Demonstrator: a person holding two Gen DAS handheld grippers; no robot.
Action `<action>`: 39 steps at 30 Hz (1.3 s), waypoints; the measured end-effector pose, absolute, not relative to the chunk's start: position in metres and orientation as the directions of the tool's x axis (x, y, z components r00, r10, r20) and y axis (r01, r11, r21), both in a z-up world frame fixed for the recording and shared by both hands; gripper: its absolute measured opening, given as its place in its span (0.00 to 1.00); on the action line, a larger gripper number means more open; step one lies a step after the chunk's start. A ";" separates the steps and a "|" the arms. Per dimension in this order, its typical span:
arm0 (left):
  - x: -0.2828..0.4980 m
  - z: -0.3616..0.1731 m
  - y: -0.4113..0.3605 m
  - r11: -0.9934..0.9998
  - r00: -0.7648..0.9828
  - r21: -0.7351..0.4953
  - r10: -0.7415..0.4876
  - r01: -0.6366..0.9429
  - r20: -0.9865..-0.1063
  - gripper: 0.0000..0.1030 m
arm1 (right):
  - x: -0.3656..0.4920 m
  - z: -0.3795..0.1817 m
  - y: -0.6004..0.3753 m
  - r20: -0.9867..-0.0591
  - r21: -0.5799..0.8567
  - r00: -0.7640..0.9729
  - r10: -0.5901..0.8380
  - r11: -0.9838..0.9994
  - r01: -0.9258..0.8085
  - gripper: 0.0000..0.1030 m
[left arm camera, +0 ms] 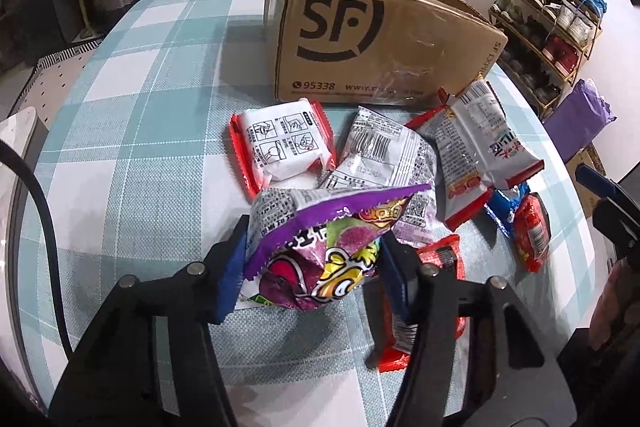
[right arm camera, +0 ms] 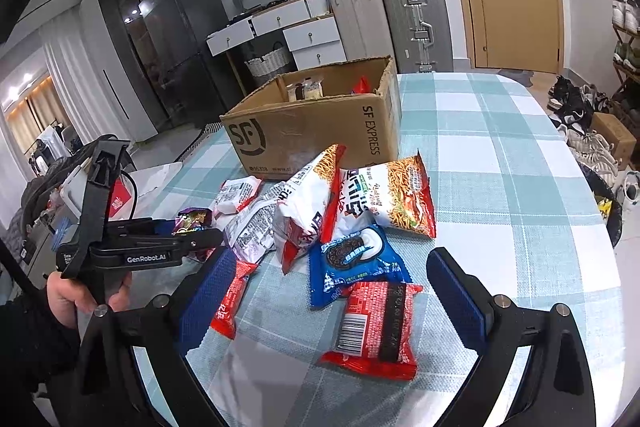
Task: Organize snacks
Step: 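Lower the left gripper onto the purple candy bag and close, then lower the right gripper onto the red wafer pack and close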
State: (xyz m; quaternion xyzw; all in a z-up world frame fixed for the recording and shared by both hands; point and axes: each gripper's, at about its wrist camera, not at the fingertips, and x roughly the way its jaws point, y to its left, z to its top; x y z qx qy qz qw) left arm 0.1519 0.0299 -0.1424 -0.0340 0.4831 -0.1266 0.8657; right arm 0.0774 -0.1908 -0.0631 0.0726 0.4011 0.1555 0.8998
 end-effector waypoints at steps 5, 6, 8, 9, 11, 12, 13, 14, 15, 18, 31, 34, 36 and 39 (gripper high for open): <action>0.152 -0.143 0.035 0.965 0.499 -0.189 -0.255 0.179 -0.828 0.46 | 0.078 -0.063 -0.191 -0.699 0.253 0.632 0.334 0.942 -0.219 0.95; 0.152 -0.143 0.036 0.966 0.499 -0.189 -0.255 0.178 -0.828 0.45 | 0.078 -0.063 -0.191 -0.699 0.252 0.632 0.334 0.943 -0.219 0.95; 0.151 -0.143 0.036 0.966 0.501 -0.186 -0.254 0.182 -0.827 0.44 | 0.078 -0.063 -0.191 -0.699 0.251 0.633 0.332 0.943 -0.217 0.95; 0.150 -0.143 0.036 0.965 0.503 -0.184 -0.254 0.184 -0.826 0.43 | 0.078 -0.063 -0.191 -0.700 0.252 0.632 0.332 0.943 -0.216 0.95; 0.149 -0.141 0.036 0.965 0.506 -0.182 -0.253 0.186 -0.825 0.42 | 0.078 -0.064 -0.192 -0.702 0.252 0.632 0.329 0.944 -0.212 0.95; 0.148 -0.140 0.036 0.965 0.507 -0.183 -0.255 0.188 -0.824 0.42 | 0.078 -0.064 -0.193 -0.703 0.252 0.631 0.327 0.945 -0.209 0.95; 0.148 -0.140 0.036 0.965 0.508 -0.183 -0.256 0.189 -0.822 0.42 | 0.078 -0.064 -0.193 -0.704 0.253 0.631 0.326 0.945 -0.206 0.95; 0.147 -0.138 0.036 0.964 0.511 -0.185 -0.257 0.189 -0.820 0.42 | 0.078 -0.064 -0.194 -0.704 0.254 0.632 0.325 0.946 -0.204 0.95; 0.146 -0.137 0.037 0.964 0.515 -0.187 -0.258 0.188 -0.818 0.42 | 0.077 -0.064 -0.195 -0.704 0.255 0.632 0.324 0.946 -0.201 0.95; 0.144 -0.134 0.041 0.964 0.524 -0.196 -0.263 0.181 -0.810 0.42 | 0.077 -0.064 -0.198 -0.701 0.265 0.635 0.324 0.945 -0.190 0.95; 0.131 -0.111 0.053 0.964 0.585 -0.215 -0.266 0.157 -0.766 0.42 | 0.081 -0.082 -0.192 -0.776 0.205 0.570 0.271 0.962 -0.179 0.95; 0.130 -0.108 0.054 0.963 0.590 -0.222 -0.271 0.156 -0.761 0.42 | 0.084 -0.091 -0.192 -0.804 0.192 0.539 0.251 0.967 -0.165 0.95; 0.129 -0.107 0.055 0.962 0.590 -0.223 -0.273 0.157 -0.760 0.42 | 0.085 -0.096 -0.191 -0.820 0.183 0.518 0.241 0.970 -0.162 0.95; 0.128 -0.106 0.057 0.961 0.593 -0.229 -0.277 0.157 -0.756 0.42 | 0.086 -0.103 -0.189 -0.839 0.159 0.498 0.218 0.974 -0.159 0.95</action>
